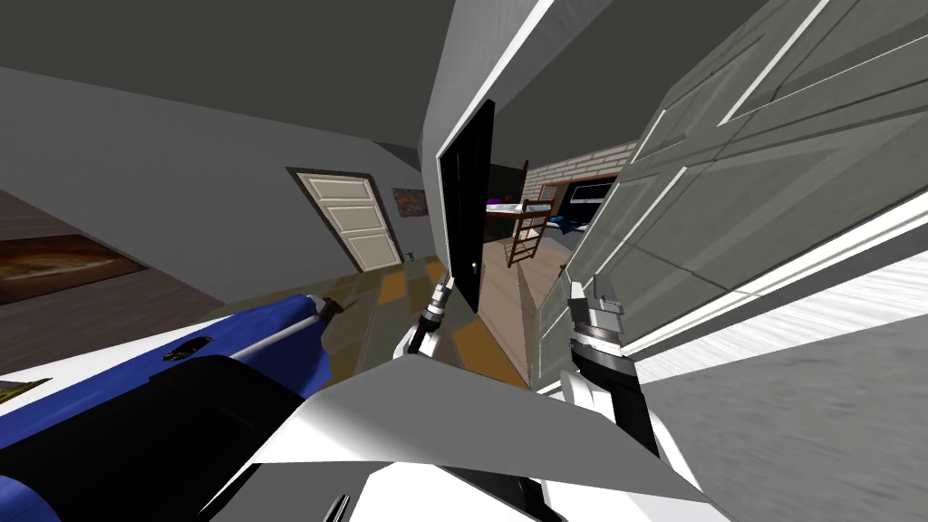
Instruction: Push the door open
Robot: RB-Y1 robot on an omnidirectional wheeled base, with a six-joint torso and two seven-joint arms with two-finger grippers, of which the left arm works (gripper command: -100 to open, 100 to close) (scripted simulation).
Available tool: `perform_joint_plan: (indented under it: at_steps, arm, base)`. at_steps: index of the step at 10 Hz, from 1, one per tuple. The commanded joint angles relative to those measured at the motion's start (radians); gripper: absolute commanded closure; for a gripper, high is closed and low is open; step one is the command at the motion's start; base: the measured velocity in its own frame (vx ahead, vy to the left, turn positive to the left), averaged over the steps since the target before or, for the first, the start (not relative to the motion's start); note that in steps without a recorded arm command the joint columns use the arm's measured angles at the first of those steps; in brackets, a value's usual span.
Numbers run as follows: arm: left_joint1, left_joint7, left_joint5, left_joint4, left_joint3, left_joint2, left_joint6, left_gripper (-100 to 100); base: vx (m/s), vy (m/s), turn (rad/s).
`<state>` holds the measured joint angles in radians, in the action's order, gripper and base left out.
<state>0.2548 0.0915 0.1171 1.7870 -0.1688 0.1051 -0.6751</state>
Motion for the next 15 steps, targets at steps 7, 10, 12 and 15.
perform_joint_plan:
  at_steps: [7, 10, 12, 15]
  arm:
    - [-0.061, 0.03, 0.028, -0.172, -0.05, 0.0, -0.023, -100]
    - [-0.085, 0.042, 0.038, -0.241, -0.069, 0.0, -0.032, -100]
    - [-0.102, 0.05, 0.045, -0.286, -0.082, 0.0, -0.038, -100]
    - [-0.127, 0.063, 0.055, -0.355, -0.101, -0.001, -0.047, -100]
  base:
    - [0.093, 0.069, -0.026]
    - [0.102, 0.066, -0.024]
    - [0.083, 0.054, -0.028]
    - [0.091, 0.074, -0.025]
